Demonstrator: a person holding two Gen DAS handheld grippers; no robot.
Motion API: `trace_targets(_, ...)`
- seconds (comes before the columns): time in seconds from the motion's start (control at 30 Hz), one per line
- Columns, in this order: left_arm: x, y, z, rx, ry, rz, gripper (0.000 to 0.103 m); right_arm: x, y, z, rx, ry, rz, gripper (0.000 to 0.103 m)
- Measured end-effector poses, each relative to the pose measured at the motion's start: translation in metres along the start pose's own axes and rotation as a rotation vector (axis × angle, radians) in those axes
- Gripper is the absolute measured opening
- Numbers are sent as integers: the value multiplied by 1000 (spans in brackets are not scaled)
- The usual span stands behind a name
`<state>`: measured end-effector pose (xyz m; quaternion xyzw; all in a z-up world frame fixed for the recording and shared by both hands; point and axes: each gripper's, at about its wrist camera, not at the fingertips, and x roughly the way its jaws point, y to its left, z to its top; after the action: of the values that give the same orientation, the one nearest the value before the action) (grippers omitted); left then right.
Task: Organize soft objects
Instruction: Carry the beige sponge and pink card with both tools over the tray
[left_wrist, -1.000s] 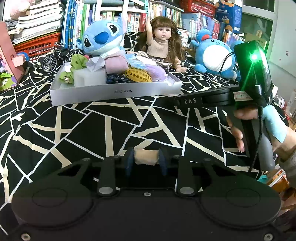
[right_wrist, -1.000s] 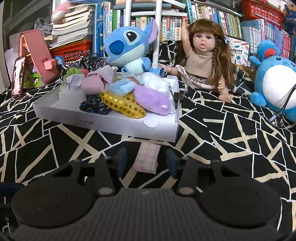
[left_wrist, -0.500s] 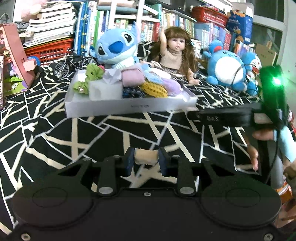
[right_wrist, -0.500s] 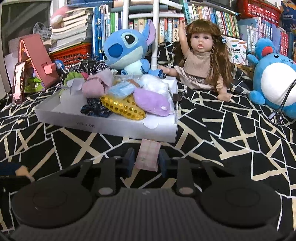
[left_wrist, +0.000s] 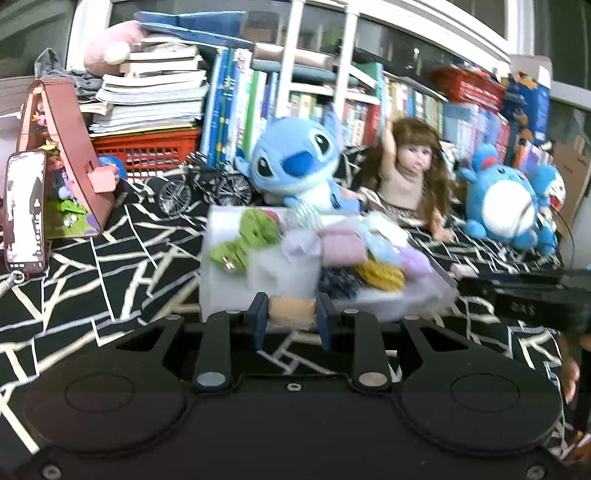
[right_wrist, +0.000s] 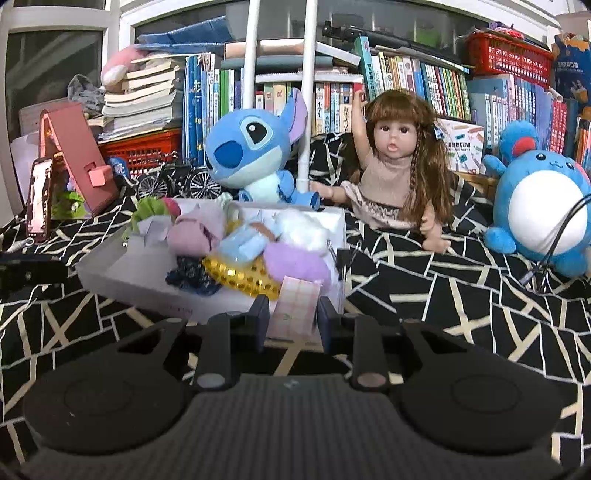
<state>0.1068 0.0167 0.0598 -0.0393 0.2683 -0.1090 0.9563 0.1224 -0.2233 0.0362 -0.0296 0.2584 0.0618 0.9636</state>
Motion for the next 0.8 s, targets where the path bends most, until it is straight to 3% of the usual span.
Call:
trace_targets(0.3, 44, 23, 30, -76, 16, 35, 26, 28, -6, 17, 47, 36, -12, 33)
trace_targets(0.8, 88, 21, 30, -48, 56, 83, 26, 66, -4, 19, 123, 115, -5, 32)
